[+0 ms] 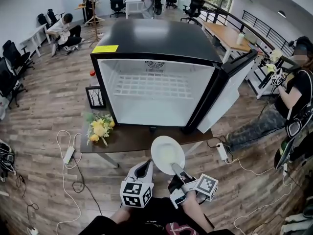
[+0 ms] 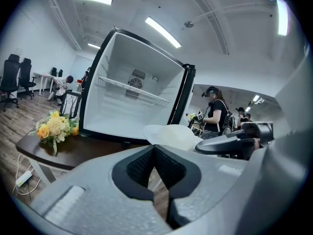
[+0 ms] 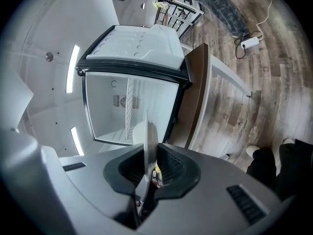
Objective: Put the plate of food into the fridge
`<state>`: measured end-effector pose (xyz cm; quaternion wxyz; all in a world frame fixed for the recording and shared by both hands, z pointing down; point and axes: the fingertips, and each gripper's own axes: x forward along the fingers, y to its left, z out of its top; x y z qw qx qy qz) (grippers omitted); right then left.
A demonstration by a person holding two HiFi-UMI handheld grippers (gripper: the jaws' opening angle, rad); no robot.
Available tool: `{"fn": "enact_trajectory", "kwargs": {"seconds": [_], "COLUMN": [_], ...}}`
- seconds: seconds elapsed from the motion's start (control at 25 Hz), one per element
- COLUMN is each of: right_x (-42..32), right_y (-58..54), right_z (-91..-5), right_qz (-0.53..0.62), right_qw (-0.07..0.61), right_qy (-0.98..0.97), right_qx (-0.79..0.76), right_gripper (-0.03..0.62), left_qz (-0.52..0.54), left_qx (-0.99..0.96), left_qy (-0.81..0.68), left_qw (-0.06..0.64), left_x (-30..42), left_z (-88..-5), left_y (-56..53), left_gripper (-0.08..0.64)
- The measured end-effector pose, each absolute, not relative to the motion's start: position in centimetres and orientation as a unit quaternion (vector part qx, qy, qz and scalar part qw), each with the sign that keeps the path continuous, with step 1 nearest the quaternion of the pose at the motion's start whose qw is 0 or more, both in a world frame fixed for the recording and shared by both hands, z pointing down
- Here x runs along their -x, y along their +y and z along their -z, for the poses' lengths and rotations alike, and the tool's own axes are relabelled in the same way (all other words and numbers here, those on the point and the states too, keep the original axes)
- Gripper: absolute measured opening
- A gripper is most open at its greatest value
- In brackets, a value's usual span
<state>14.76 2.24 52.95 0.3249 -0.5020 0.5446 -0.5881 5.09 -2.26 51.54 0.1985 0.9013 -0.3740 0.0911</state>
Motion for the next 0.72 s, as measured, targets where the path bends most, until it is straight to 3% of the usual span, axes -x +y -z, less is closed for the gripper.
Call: {"fn": "enact_trajectory", "kwargs": {"seconds": [0.72], "right_x": [-12.8], "right_y": [-5.3], "right_z": [-52.3], "right_qz": [0.57], "right_qw": [0.346], "right_qy": [0.518], "right_qx": [0.536], "right_gripper": [0.052], "left_qz": [-0.078], "left_qx": [-0.914], "left_qy": [-0.352], "left_qw": [0.185], "left_x": [-2.8], "left_z": [-50.2], "left_y": [-11.3], "left_gripper": [0.008]}}
